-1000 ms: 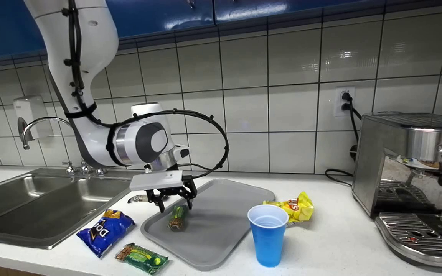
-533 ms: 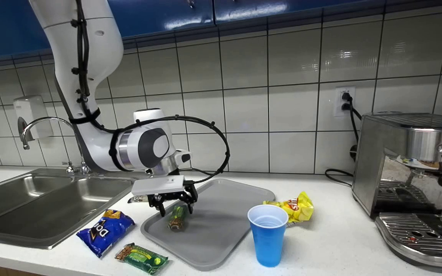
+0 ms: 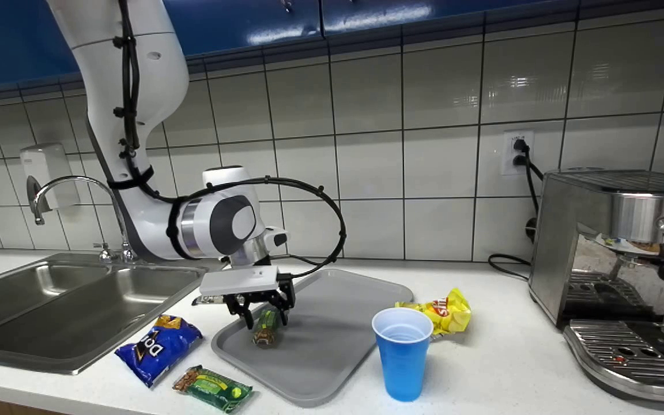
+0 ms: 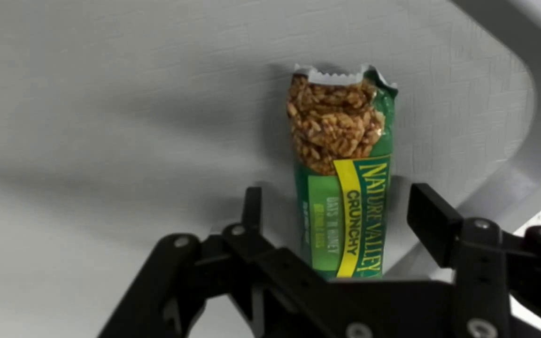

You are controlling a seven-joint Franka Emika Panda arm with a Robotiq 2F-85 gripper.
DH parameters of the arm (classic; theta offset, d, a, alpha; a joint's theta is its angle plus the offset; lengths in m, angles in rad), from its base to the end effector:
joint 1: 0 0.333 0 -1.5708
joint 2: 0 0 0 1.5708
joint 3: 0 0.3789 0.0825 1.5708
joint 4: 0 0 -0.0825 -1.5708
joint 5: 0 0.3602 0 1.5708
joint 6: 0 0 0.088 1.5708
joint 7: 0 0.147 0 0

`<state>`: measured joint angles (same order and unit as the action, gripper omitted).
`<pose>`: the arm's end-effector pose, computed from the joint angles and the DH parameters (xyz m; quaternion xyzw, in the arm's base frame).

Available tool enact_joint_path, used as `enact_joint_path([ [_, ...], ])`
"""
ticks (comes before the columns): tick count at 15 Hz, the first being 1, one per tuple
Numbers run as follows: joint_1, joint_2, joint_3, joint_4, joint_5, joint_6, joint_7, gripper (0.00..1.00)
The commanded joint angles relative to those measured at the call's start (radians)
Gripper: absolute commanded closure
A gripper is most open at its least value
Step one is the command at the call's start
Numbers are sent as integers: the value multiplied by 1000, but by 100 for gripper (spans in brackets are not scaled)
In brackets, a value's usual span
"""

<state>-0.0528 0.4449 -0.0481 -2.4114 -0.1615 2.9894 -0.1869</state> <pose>0.5223 -0.0431 0.1829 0.9897 0.1244 0.0611 0.0368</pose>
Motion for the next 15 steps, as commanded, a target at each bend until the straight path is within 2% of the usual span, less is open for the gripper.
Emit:
enact_joint_path([
  [1,-22,-4,17,-2,-6,20,-28,49],
  [6,-35,-10,27,-6,1,23,-35,87],
  [15,-61,-68,49,-19,6,4,-61,87],
])
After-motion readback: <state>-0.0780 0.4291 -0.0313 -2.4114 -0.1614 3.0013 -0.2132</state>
